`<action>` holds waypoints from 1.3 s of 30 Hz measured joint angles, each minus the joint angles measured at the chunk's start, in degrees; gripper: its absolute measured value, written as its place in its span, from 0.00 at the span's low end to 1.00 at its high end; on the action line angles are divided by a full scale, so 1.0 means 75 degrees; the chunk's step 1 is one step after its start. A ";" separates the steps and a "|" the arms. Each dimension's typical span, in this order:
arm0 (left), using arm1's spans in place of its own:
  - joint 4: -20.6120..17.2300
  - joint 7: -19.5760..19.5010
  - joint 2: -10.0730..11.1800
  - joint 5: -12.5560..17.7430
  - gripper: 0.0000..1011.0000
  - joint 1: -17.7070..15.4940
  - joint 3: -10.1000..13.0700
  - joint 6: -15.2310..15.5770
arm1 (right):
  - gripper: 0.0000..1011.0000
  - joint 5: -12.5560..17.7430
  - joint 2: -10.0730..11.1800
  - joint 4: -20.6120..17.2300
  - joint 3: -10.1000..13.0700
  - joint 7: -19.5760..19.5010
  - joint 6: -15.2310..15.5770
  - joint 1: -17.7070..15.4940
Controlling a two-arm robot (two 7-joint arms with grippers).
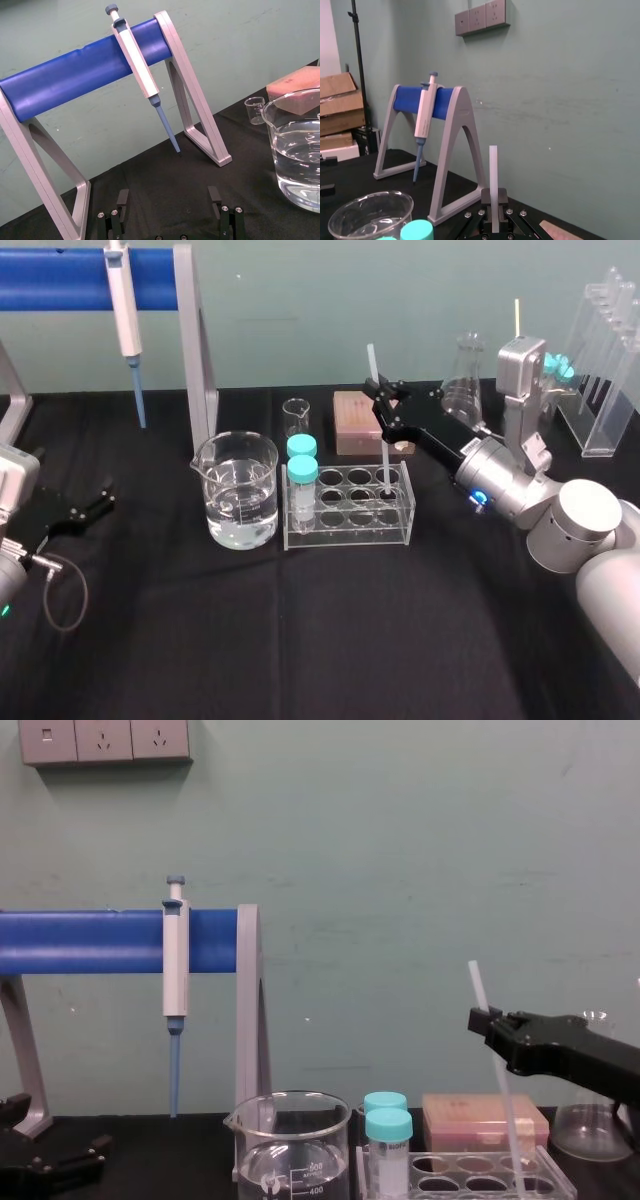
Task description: Pick up the stirring rod with one hand, then place it down.
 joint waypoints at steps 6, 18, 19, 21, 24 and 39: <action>0.0000 0.0000 0.0000 0.0000 0.99 0.0000 0.0000 0.0000 | 0.07 0.0001 -0.0052 0.0325 -0.0034 0.0108 -0.0019 0.0113; 0.0000 0.0000 0.0000 0.0000 0.99 0.0000 0.0000 0.0000 | 0.07 -0.0061 -0.0111 0.0676 -0.0067 0.0129 0.0037 0.0230; 0.0000 0.0000 -0.0001 -0.0001 0.99 0.0000 0.0000 0.0000 | 0.07 -0.0066 -0.0111 0.0673 -0.0068 0.0120 0.0043 0.0229; 0.0000 0.0000 0.0000 0.0000 0.99 0.0000 0.0000 0.0000 | 0.07 -0.0066 -0.0111 0.0673 -0.0068 0.0120 0.0043 0.0229; 0.0000 0.0000 -0.0001 0.0000 0.99 0.0000 0.0000 0.0000 | 0.07 -0.0066 -0.0110 0.0672 -0.0068 0.0120 0.0043 0.0227; 0.0000 0.0000 0.0000 0.0000 0.99 0.0000 0.0000 0.0000 | 0.17 -0.0065 -0.0106 0.0671 -0.0061 0.0124 0.0034 0.0223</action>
